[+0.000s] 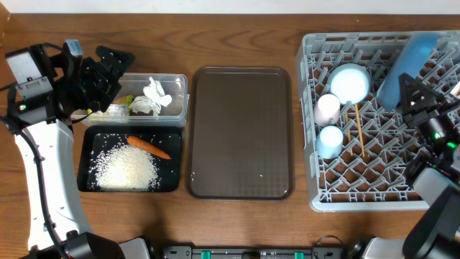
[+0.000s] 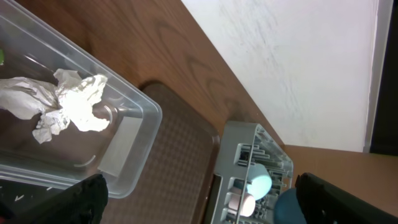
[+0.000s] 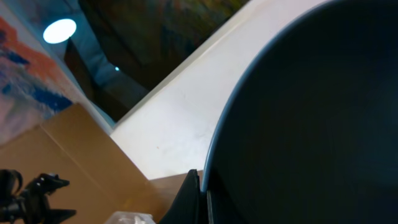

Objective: Sort waste into correct bins and load items into the dishwasher rack
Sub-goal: 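Lower the blue plate edge-first into the rack's back right corner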

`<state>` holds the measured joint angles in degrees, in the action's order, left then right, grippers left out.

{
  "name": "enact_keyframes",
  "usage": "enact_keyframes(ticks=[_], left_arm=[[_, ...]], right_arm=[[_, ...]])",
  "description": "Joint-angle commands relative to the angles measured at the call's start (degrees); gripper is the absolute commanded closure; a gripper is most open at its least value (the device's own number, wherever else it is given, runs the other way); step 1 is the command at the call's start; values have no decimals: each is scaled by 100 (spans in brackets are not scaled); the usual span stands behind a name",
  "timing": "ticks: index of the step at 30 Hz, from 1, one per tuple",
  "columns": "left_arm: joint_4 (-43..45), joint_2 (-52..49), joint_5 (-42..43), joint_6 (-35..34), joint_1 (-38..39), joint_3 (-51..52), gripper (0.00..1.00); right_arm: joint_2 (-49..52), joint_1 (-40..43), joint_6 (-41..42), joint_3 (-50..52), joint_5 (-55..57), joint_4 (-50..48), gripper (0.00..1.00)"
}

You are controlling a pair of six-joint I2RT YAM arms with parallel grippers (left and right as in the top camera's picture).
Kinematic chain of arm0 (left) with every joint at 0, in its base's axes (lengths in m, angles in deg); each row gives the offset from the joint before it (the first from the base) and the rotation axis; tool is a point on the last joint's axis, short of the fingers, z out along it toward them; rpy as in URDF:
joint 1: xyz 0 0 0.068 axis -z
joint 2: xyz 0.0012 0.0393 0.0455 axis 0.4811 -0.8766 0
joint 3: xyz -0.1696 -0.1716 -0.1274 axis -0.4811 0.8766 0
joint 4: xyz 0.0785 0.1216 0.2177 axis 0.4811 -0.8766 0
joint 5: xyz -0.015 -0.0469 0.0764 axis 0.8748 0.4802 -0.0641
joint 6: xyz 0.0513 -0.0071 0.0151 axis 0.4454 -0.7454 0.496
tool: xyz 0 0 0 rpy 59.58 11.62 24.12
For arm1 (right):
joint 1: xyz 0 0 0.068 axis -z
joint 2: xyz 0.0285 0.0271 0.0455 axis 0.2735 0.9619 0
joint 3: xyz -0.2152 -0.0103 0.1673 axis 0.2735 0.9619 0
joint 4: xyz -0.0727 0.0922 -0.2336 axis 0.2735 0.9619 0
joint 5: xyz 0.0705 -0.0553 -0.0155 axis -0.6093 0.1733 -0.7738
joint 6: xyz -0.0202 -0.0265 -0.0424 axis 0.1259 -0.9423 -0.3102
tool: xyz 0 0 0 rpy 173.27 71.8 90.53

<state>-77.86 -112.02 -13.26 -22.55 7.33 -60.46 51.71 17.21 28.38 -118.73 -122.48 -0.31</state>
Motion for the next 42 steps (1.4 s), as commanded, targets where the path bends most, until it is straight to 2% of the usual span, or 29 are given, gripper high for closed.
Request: enact_keyframes(ticks=[1, 11, 29, 30, 35, 40, 42], left_arm=[[-4, 0, -9, -28, -20, 15, 2], [-4, 0, -9, -28, -20, 15, 2], [-4, 0, -9, -28, -20, 15, 2], [-4, 0, -9, -28, -20, 15, 2], [-4, 0, -9, -28, -20, 15, 2], [-4, 0, -9, -28, -20, 15, 2], [-4, 0, -9, -28, -20, 15, 2]], right_arm=[[533, -11, 586, -46, 164, -332, 99], [916, 74, 352, -48, 68, -334, 99], [916, 1338, 560, -48, -1287, 68, 98], [916, 1368, 647, -46, -1338, 157, 96], [916, 1604, 654, -46, -1552, 811, 75], [916, 1915, 704, -46, -1582, 1034, 67], [916, 2024, 826, -46, -1580, 1034, 58]])
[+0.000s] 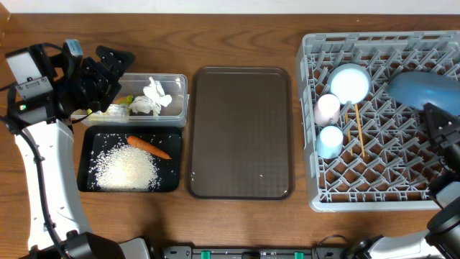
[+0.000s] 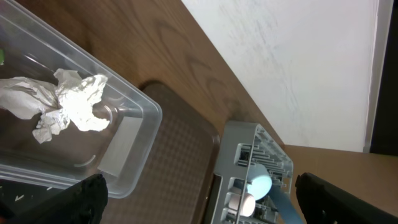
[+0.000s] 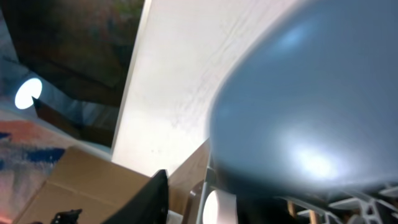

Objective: Sort waste into correct bins and load items into the dishwasher rack
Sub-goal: 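Lower the blue plate edge-first into the rack's back right corner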

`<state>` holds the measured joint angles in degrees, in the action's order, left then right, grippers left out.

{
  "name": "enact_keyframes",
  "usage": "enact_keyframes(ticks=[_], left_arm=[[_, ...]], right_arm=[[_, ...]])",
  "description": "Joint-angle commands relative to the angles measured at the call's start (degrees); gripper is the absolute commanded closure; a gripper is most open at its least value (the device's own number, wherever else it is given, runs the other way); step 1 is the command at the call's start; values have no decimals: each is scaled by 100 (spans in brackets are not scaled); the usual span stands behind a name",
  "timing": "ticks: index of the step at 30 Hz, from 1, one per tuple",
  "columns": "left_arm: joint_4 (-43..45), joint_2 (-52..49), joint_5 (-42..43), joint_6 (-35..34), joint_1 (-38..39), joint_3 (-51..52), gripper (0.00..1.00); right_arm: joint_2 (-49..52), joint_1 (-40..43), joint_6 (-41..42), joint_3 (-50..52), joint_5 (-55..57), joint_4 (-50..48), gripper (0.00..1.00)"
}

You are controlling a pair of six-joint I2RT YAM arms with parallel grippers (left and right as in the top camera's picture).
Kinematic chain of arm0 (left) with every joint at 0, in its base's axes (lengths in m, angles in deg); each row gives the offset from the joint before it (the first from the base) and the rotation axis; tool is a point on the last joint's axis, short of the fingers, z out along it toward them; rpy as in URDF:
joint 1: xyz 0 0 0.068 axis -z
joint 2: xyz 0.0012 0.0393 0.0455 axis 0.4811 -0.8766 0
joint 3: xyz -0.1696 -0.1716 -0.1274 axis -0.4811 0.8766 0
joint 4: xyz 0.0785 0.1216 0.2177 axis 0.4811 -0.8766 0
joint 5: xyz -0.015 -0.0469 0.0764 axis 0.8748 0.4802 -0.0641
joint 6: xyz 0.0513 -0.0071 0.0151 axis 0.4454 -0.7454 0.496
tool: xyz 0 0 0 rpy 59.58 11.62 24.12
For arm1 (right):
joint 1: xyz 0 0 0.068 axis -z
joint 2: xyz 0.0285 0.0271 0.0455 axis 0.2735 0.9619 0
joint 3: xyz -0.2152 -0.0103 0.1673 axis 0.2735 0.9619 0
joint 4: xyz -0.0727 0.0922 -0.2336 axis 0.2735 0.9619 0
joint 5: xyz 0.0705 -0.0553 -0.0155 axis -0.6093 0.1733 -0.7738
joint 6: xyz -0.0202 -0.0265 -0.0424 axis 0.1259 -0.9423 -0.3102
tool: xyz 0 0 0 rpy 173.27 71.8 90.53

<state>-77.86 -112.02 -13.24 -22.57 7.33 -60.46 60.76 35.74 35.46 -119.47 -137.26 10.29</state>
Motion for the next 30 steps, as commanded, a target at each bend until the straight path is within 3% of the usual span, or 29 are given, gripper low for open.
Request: enact_keyframes(ticks=[1, 15, 26, 30], left_arm=[[-4, 0, -11, -26, -20, 15, 2], [-4, 0, -11, -26, -20, 15, 2], [-4, 0, -11, -26, -20, 15, 2], [-4, 0, -11, -26, -20, 15, 2]], right_arm=[[11, 210, 168, 28, -103, -26, 57], [11, 337, 1427, 44, -669, -35, 55], [11, 911, 1508, 796, -918, -44, 53], [0, 1073, 1727, 946, -966, -476, 51]])
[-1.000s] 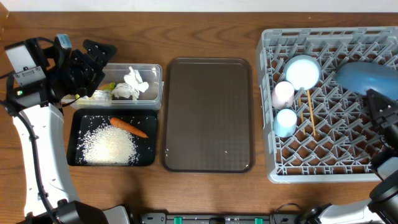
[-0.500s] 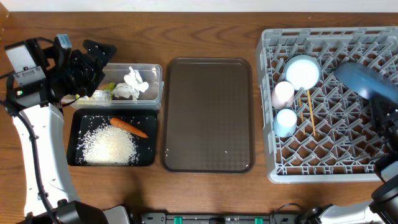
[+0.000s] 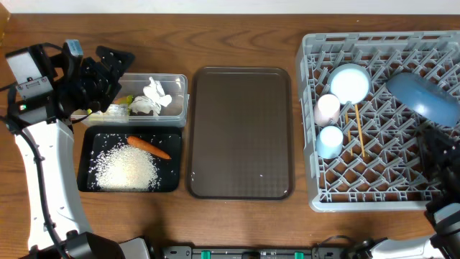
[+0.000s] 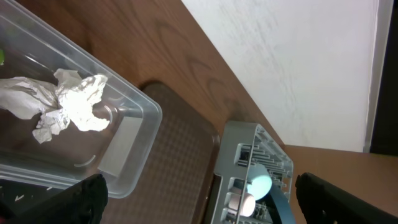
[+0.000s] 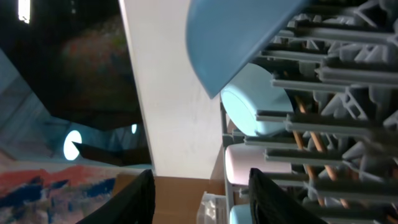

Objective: Sort waste into correct bins and load items into the dishwasher rack
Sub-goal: 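Lower the blue plate edge-first into the rack's back right corner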

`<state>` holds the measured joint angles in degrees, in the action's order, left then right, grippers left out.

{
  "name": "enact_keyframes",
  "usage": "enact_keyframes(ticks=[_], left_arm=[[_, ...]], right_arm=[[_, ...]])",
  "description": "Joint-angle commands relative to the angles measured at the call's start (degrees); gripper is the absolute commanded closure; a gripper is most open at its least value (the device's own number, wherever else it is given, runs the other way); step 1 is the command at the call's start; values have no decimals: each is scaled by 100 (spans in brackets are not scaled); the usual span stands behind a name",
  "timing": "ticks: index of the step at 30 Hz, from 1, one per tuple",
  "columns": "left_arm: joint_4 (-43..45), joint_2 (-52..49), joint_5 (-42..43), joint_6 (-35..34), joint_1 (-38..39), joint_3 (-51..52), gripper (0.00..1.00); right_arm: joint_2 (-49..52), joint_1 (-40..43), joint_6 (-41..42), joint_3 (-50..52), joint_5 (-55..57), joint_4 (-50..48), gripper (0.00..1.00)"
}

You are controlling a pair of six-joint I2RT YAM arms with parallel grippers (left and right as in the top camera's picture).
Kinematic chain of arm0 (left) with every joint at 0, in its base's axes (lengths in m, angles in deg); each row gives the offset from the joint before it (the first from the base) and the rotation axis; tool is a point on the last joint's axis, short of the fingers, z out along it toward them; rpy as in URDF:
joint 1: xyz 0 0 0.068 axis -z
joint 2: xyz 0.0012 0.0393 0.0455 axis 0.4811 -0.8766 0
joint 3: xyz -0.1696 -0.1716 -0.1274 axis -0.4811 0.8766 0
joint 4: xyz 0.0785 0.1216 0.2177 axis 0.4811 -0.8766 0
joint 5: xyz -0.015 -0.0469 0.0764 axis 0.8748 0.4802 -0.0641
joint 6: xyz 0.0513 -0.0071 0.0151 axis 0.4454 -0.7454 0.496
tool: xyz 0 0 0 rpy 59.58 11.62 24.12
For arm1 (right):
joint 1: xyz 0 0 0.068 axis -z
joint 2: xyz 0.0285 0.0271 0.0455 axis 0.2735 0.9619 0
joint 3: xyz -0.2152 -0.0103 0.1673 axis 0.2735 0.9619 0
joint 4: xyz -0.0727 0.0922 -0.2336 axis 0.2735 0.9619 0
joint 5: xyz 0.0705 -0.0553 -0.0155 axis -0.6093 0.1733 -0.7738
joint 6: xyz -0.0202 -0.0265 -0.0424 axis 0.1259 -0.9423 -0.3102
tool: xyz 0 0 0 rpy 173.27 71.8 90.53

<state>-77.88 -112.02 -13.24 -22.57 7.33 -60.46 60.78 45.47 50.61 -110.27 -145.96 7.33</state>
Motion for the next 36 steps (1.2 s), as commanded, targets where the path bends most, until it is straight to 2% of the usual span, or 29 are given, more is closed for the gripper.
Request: enact_keyframes(ticks=[1, 3, 8, 18, 26, 30, 33, 36], left_arm=[[-2, 0, -11, -26, -20, 15, 2], [-2, 0, -11, -26, -20, 15, 2], [-2, 0, -11, -26, -20, 15, 2], [-2, 0, -11, -26, -20, 15, 2], [-2, 0, -11, -26, -20, 15, 2], [-2, 0, -11, -26, -20, 15, 2], [-2, 0, -11, -26, -20, 15, 2], [-2, 0, -11, -26, -20, 15, 2]], right_arm=[[-24, 101, 555, 24, -92, -564, 51], [-122, 101, 1163, -24, -35, -1073, 51], [-437, -57, 1488, -389, -162, -1104, 52], [-1272, -787, 1707, -1058, -109, -1102, 50], [-1349, -2024, 1515, -2079, 186, -767, 48], [-1346, -2752, 334, -2682, 601, 564, 45], [-1346, -3287, -1329, -3235, 1010, 2277, 44], [-1346, -3773, -3254, -3803, 1663, 4395, 45]])
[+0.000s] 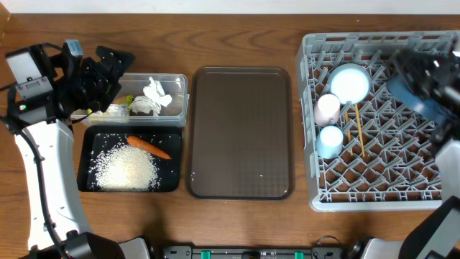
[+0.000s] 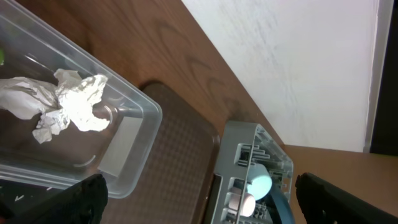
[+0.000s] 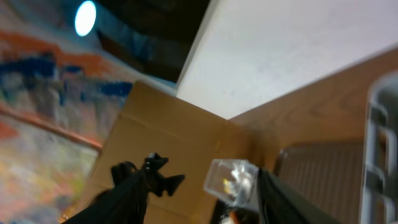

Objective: Sort waste into correct bins and load items into the dishwasher rack
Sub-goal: 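Lower the blue plate edge-first into the rack's back right corner, then lay the blue plate down flat in the rack with the right gripper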

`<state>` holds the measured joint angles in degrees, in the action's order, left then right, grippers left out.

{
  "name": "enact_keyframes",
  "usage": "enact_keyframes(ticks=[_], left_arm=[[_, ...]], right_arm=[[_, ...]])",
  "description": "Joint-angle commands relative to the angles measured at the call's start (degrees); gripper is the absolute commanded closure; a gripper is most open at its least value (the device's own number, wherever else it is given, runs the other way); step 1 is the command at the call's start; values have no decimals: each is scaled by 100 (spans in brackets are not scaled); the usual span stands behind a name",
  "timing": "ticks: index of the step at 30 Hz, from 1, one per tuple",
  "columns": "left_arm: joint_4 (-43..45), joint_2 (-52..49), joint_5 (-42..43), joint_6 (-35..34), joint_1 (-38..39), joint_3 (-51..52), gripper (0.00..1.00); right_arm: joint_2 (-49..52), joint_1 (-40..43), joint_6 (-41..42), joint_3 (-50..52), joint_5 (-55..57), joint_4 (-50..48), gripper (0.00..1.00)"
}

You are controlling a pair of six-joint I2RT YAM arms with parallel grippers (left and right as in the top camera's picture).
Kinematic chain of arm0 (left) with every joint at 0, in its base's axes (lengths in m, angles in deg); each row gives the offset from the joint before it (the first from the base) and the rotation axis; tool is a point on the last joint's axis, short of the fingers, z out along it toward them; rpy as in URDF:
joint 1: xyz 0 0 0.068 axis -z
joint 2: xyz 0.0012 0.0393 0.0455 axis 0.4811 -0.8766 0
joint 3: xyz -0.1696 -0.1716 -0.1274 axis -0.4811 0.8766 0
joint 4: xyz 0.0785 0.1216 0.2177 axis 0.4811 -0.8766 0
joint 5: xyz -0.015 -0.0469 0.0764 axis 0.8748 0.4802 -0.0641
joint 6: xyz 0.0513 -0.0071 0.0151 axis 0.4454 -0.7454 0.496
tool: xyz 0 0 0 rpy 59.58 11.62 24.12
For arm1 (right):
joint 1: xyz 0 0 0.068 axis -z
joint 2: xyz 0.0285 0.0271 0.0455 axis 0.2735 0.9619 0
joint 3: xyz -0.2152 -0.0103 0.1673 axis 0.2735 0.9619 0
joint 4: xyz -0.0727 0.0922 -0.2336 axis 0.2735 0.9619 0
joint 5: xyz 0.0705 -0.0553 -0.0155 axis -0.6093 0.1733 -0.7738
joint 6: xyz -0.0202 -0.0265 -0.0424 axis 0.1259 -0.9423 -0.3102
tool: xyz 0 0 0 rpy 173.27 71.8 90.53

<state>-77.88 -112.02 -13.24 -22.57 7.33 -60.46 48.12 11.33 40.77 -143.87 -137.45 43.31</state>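
The grey dishwasher rack (image 1: 316, 194) on the right holds a white bowl (image 1: 350, 83), a pink cup (image 1: 327, 109), a pale blue cup (image 1: 330, 140), chopsticks (image 1: 357, 129) and a blue plate (image 1: 431, 108) lying tilted at its back right. My right gripper (image 1: 413, 68) hovers blurred over that corner, open and empty (image 3: 202, 186). My left gripper (image 1: 115, 65) hangs open and empty (image 2: 199, 199) beside the clear bin (image 1: 180, 108), which holds crumpled paper (image 1: 152, 96). A black bin (image 1: 85, 180) holds rice (image 1: 126, 169) and a carrot (image 1: 149, 147).
A bare brown serving tray (image 1: 241, 133) lies between the bins and the rack. The table's back edge meets a white wall (image 2: 298, 62). Wooden table (image 1: 237, 223) shows in front of the tray and bins.
My right gripper has moved from the rack's front right edge to above its back right corner, and its camera now faces left across the table. The blue plate stays in the rack. The left arm is unchanged.
My right gripper first held the blue plate upright over the rack's back right. Then the plate was tilted lower among the tines. Then it lay in the rack with the gripper apart from it and open. Now the gripper hovers empty above that corner.
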Motion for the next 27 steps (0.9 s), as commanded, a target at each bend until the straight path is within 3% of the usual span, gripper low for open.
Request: enact_keyframes(ticks=[1, 4, 8, 13, 19, 26, 27], left_arm=[[-2, 0, -11, -26, -20, 15, 2], [-2, 0, -11, -26, -20, 15, 2], [-2, 0, -11, -26, -20, 15, 2], [-2, 0, -11, -26, -20, 15, 2], [-2, 0, -11, -26, -20, 15, 2], [-2, 0, -11, -26, -20, 15, 2], [-2, 0, -11, -26, -20, 15, 2]], right_arm=[[-81, -498, -2855, -579, 1106, 1423, 45], [-81, -1010, -4776, -918, 2516, 3381, 45], [-81, -1576, -6299, -1064, 4509, 4649, 43], [-81, -1510, -7112, -1165, 6354, 5523, 39], [-81, -935, -7643, -1471, 6979, 6288, 36], [-79, -603, -7689, -1738, 8028, 6859, 41], [-57, -560, -7689, -1735, 8140, 6913, 47]])
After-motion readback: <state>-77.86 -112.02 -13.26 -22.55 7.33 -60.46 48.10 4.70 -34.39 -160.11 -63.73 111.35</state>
